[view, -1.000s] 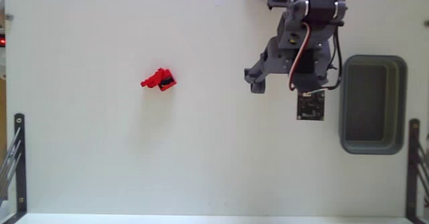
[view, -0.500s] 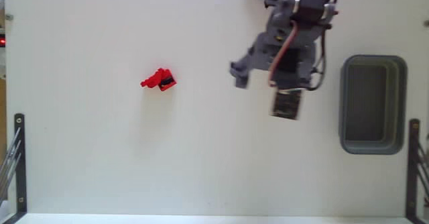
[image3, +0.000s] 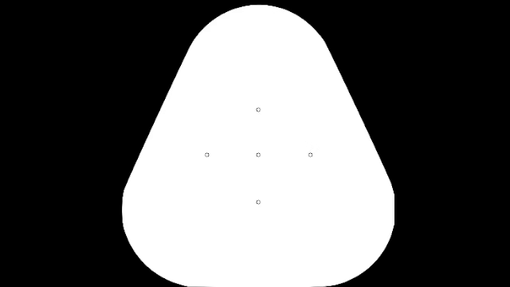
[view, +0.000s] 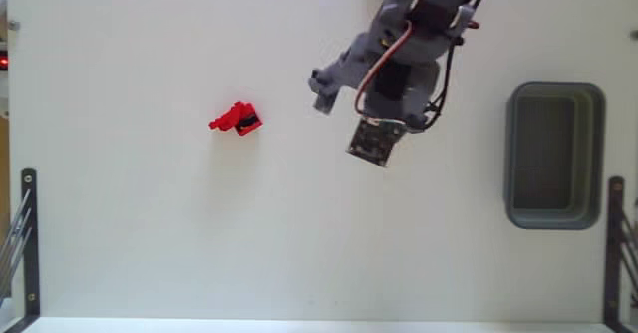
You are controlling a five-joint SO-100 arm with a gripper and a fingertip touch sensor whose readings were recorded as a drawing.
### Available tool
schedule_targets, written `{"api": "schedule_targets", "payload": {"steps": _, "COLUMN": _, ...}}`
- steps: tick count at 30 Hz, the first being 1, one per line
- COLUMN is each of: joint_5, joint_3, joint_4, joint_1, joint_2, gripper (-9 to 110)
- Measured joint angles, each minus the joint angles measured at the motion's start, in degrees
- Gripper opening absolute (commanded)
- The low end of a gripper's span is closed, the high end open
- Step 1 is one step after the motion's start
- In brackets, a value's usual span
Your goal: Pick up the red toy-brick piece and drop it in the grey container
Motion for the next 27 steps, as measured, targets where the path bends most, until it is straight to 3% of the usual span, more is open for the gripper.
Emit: {"api": "schedule_targets", "payload": {"steps": 27, "joint_5": 0.1, "joint_3": 0.0, "joint_4": 0.0, "joint_1": 19.0, "joint_2": 0.0, "gripper": 110}}
